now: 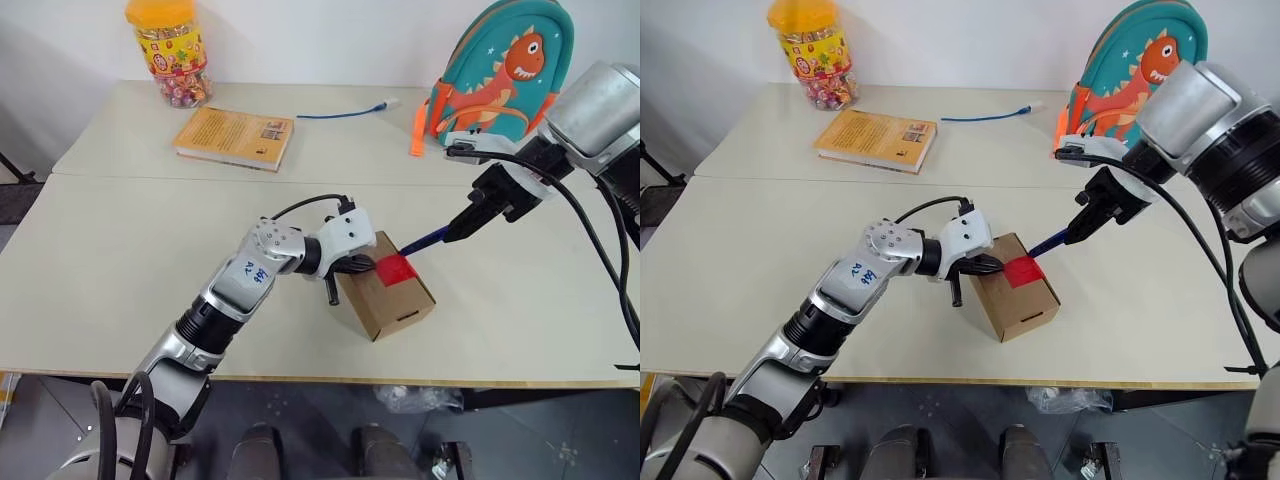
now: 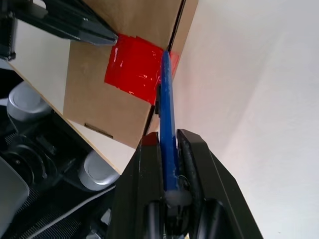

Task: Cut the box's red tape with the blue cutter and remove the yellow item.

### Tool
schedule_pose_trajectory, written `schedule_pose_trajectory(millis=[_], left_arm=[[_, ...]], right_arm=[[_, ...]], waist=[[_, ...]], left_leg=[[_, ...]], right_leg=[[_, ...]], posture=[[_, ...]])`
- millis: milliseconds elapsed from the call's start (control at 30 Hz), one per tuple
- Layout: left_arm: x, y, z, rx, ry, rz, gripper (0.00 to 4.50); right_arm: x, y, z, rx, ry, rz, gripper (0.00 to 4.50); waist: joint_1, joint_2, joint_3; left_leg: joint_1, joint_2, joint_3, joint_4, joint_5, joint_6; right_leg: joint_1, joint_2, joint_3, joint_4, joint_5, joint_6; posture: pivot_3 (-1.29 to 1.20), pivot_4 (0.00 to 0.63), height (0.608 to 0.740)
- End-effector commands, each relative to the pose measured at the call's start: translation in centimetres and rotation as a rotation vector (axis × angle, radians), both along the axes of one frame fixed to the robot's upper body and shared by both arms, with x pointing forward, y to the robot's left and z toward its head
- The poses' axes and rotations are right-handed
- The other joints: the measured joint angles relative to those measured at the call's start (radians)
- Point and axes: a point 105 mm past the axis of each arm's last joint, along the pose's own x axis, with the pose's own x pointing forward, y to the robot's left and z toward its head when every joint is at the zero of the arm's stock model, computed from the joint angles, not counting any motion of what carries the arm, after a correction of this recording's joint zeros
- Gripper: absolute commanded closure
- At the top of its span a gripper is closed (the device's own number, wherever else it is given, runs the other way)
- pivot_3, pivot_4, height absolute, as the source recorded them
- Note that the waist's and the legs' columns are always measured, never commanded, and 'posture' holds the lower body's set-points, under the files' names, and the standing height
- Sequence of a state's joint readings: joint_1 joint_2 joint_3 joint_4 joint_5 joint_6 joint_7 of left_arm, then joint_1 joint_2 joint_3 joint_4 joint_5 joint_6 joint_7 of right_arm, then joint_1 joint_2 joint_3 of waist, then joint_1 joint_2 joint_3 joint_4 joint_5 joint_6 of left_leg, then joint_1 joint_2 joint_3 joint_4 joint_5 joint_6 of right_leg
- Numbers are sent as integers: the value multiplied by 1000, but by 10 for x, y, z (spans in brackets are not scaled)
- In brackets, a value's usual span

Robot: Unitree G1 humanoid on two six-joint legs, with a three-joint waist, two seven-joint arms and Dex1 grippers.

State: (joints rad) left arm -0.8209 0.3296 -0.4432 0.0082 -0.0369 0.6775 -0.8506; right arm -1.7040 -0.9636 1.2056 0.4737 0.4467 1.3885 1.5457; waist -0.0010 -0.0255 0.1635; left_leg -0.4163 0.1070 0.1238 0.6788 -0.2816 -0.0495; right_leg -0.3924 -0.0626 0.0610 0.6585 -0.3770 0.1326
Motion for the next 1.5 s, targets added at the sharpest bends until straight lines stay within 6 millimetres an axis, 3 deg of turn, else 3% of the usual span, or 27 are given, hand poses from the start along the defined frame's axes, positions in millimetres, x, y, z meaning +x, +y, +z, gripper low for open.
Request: schedule_pose_trajectory(millis=[33,667,833,1500], left_arm=[[-15,21,-83,215,244,63,4500],[-18,19,-85,210,246,63,4500],[-19,17,-85,211,245,60,4500],[-25,19,-88,209,269,62,4500]], right_arm=[[-7,-4,3,29,35,12,4339],[16,18,-1,38,17,26,4339],[2,18,-9,23,81,57,4339],[-42,-22,-29,-23,232,-6,4339]], waist=[[0,0,0],[-4,-2,-9],[-4,-2,-10],[1,-2,-10]], left_leg=[[0,0,0,0,0,0],[13,1,0,-1,-3,-1],[14,1,0,-1,-4,-2],[13,1,0,2,-21,4]], right_leg=[[0,0,0,0,0,0],[10,0,-2,0,-2,-4],[12,0,-2,0,-2,-4],[16,0,-3,-8,-5,-10]], posture=[[0,150,740],[0,150,740],[0,150,740],[0,150,740]])
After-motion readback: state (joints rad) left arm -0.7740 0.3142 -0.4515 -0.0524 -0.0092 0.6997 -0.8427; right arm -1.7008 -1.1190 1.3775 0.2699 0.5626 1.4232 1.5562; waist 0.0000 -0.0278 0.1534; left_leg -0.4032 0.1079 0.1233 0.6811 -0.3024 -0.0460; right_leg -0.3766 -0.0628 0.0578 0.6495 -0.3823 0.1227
